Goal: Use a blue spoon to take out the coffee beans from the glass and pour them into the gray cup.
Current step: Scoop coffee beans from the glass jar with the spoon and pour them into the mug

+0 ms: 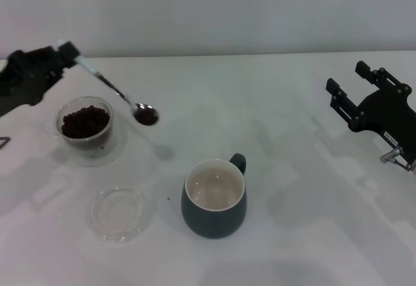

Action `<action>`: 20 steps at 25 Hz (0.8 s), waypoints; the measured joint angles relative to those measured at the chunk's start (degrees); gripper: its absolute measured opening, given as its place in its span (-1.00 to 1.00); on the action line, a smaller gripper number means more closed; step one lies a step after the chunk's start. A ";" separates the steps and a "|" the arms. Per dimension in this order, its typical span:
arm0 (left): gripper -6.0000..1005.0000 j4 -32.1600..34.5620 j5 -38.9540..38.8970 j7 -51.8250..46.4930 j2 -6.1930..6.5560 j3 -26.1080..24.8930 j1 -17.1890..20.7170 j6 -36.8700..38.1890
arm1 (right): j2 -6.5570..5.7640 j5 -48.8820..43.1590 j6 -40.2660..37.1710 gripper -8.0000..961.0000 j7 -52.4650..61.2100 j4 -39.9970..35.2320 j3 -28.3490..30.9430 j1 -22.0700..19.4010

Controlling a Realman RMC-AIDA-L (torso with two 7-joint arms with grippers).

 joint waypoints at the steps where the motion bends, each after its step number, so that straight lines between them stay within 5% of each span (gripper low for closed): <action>1: -0.73 -0.08 0.99 -0.23 -0.27 0.01 -0.52 0.24 | 0.01 0.00 -0.01 0.33 -0.13 0.01 0.00 0.00; 20: -0.74 0.37 11.10 -0.73 -2.28 0.09 -5.22 0.55 | -0.07 0.47 -0.68 0.32 -0.91 0.64 0.23 -1.15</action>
